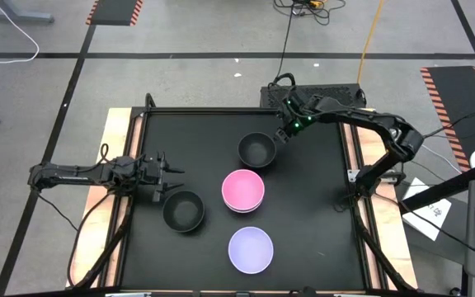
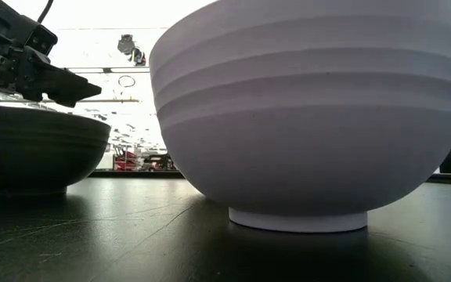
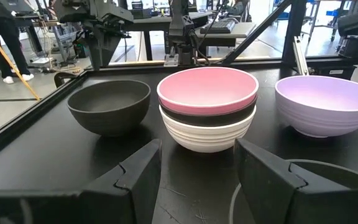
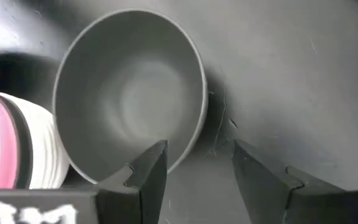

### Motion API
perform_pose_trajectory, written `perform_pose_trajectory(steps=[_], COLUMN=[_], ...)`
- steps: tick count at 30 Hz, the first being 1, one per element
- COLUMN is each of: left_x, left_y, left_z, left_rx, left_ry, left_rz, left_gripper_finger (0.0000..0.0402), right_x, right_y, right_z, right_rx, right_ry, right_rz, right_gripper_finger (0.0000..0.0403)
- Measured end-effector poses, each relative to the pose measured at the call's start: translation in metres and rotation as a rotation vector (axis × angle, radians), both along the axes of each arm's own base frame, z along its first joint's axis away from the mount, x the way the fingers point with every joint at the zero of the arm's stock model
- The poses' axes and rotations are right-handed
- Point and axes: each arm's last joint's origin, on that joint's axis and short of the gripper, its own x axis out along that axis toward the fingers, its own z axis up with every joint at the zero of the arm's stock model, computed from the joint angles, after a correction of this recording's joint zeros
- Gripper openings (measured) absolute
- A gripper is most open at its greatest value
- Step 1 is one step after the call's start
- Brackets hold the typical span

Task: Nest bowls inside each other
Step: Stack the top black bowl on top of the top pink bowl

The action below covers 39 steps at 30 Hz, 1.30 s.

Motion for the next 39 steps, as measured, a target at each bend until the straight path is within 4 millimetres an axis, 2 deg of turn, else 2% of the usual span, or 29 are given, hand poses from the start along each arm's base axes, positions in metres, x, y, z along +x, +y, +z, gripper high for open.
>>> perform_pose_trajectory(steps=[17, 31, 35, 39], left_x=[0.000, 0.000, 0.000, 0.000], left_y=[0.000, 0.000, 0.000, 0.000], left_z=[0.000, 0.000, 0.000, 0.000], left_rx=[0.001, 0.004, 0.005, 0.003], left_ry=[0.000, -0.001, -0.001, -0.001], left_rz=[-0.004, -0.004, -0.005, -0.005], left_gripper_finger=[0.0202, 0.0202, 0.0202, 0.0202], right_x=[0.019, 0.027, 0.030, 0.031], right_y=[0.001, -0.001, -0.001, -0.003], right_z=[-0.033, -0.049, -0.049, -0.048], right_rx=[0.055, 0.048, 0.031, -0.002], right_ry=[0.063, 0.075, 0.060, 0.036], right_rz=[0.034, 0.073, 0.087, 0.105], right_gripper_finger=[0.0172, 0.0170, 0.0143, 0.0074])
